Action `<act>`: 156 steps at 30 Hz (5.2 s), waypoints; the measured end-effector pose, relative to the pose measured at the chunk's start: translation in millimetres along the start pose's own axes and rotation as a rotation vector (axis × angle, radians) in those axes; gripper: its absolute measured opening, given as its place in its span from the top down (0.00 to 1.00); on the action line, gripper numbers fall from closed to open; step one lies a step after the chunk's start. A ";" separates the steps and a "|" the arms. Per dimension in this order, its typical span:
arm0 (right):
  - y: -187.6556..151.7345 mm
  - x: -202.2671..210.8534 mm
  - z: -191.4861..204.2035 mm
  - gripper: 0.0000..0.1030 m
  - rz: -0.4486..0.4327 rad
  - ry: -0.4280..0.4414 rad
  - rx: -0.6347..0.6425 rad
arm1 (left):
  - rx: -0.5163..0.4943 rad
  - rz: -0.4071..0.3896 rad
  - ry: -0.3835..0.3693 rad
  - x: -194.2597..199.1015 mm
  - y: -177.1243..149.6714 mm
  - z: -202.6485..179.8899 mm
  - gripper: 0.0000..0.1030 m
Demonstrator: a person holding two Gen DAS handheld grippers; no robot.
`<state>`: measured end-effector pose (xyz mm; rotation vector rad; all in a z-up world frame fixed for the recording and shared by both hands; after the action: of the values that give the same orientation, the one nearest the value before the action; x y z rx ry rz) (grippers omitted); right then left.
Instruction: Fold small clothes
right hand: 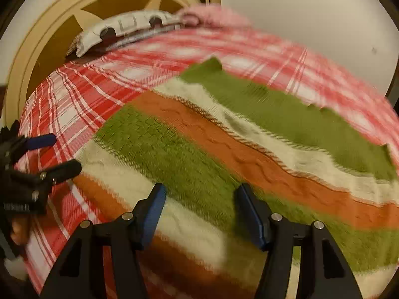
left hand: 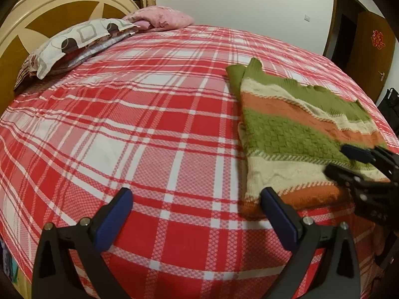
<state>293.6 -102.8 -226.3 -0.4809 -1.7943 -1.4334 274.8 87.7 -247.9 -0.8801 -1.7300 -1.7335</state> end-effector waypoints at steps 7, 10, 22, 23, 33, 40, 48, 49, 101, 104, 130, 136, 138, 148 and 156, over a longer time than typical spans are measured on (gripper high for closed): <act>-11.0 35.1 9.3 0.40 -0.059 -0.028 0.056 | -0.047 0.006 0.035 9.0 5.5 12.9 0.00; -10.2 38.2 24.0 0.40 -0.076 -0.026 0.093 | -0.041 0.013 0.042 8.1 10.8 25.9 0.00; -5.9 31.4 113.4 0.40 -0.158 -0.103 0.389 | 0.102 0.027 -0.005 -10.9 40.6 91.5 0.00; -6.1 29.4 117.0 0.41 -0.161 -0.118 0.407 | 0.114 0.030 -0.025 -13.7 42.2 93.8 0.00; 12.6 0.6 151.4 0.48 -0.192 -0.307 0.575 | 0.203 0.064 -0.241 -37.3 61.2 92.4 0.00; 15.0 -4.1 148.5 0.79 -0.165 -0.315 0.564 | 0.177 0.065 -0.328 -37.6 74.9 77.2 0.00; 9.2 -5.0 141.3 0.87 -0.146 -0.263 0.510 | 0.038 0.118 -0.438 -60.8 101.3 19.1 0.11; 9.7 -4.6 139.0 0.87 -0.145 -0.256 0.500 | 0.029 0.120 -0.450 -63.8 105.6 12.3 0.11; 6.6 116.3 -77.1 0.94 -0.293 -0.300 0.034 | -0.084 -0.010 -0.664 -32.4 213.5 -213.9 0.90; -4.4 127.6 -99.9 0.94 -0.287 -0.322 -0.004 | -0.121 -0.008 -0.690 -28.7 211.4 -247.6 0.90; -111.2 138.9 -204.4 0.94 -0.118 -0.280 -0.331 | -0.395 0.098 -0.663 -49.9 138.5 -421.5 0.92; -130.6 127.6 -208.1 0.93 -0.056 -0.223 -0.386 | -0.441 0.077 -0.644 -29.5 133.2 -422.3 0.72; -131.9 129.5 -208.9 0.93 -0.063 -0.195 -0.407 | -0.459 0.009 -0.611 -11.7 137.7 -409.9 0.43; -128.4 162.6 -234.0 0.31 -0.120 -0.251 -0.493 | -0.520 -0.155 -0.369 24.5 96.1 -304.0 0.17; -30.6 145.8 -231.4 0.31 -0.228 -0.114 -0.395 | -0.470 -0.041 -0.332 -2.3 45.4 -267.2 0.15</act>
<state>257.5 -354.2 -120.3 -0.5804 -1.6965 -1.9707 290.1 -180.4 -211.2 -1.4109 -1.5590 -2.1648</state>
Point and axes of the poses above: each gripper's, at about its wrist camera, not at the fingertips, and x roughly against the way its jaws point, z to its left, y to its top, the point moved 8 cm from there along -x, roughly the way its jaws point, and after that the axes turned 1 degree about -x, right-handed, at the moved point
